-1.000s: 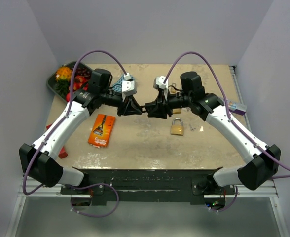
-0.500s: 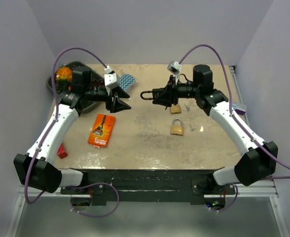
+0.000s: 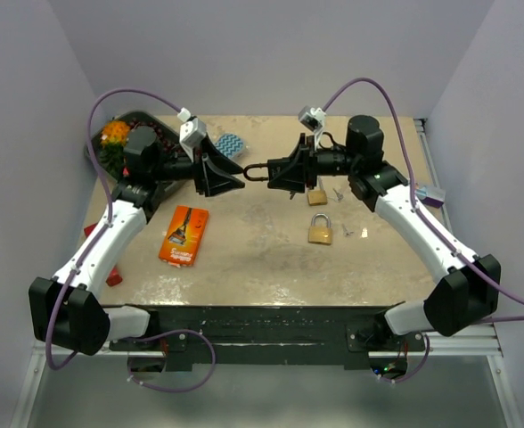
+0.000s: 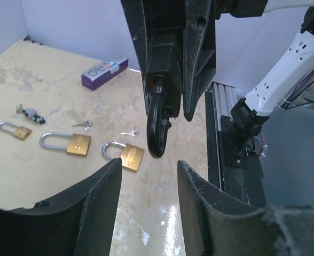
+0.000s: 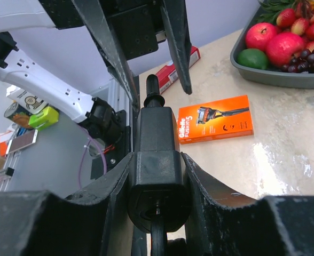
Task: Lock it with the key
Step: Lock the lock.
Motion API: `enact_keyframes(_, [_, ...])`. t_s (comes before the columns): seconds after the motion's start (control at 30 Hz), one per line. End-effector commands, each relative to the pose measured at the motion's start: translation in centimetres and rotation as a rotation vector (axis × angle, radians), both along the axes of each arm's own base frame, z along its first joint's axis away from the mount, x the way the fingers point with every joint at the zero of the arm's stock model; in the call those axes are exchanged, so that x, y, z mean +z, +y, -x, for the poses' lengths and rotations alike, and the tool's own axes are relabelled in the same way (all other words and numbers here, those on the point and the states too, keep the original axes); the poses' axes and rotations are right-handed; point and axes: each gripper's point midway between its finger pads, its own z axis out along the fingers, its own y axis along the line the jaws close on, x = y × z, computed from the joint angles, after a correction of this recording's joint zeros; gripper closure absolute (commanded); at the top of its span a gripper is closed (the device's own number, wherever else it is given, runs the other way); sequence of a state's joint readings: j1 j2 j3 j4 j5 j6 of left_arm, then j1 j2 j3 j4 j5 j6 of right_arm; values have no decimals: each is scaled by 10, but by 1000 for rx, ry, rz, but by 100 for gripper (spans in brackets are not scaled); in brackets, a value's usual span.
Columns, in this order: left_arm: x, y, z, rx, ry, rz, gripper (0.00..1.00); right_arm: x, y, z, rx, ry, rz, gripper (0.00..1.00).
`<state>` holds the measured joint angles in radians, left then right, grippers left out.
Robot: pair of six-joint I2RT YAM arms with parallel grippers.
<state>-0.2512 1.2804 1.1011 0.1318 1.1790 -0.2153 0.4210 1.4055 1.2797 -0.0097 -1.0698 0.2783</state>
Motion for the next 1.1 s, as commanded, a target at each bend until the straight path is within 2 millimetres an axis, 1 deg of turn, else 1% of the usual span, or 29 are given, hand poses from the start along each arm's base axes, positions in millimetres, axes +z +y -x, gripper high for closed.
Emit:
enact_keyframes(0.0, [33,-4,18,-58,-60,82,51,48,1,21,43,-155,-83,100])
enact_keyframes(0.13, [28,-7,24,-69,-57,84,59,54,1,24,39,-148,-98,100])
enact_keyframes(0.17, [28,-8,25,-74,-53,85,62,57,1,24,38,-158,-107,100])
enact_keyframes(0.23, [27,-9,26,-71,-47,85,64,59,1,26,39,-151,-113,100])
enact_keyframes(0.33, [28,-9,25,-65,-43,94,69,61,2,28,45,-151,-118,100])
enact_keyframes(0.37, [31,-9,26,-68,-47,104,72,61,1,28,45,-156,-119,100])
enact_keyframes(0.43, [33,-10,26,-67,-44,112,74,60,3,30,51,-154,-118,100])
enact_keyframes(0.73, [37,-17,32,-91,-19,128,71,62,5,31,55,-164,-117,100])
enact_keyframes(0.8, [37,-18,32,-85,-19,130,72,62,5,33,58,-169,-118,100])
enact_keyframes(0.9, [37,-18,32,-90,-15,128,85,62,5,32,54,-169,-118,100])
enact_keyframes(0.93, [36,-18,32,-91,-10,127,95,62,5,33,53,-172,-117,100])
enact_keyframes(0.97, [36,-18,32,-91,-9,127,100,62,5,33,51,-172,-117,100])
enact_keyframes(1.07, [39,-19,35,-102,-8,137,100,61,4,32,44,-190,-112,100])
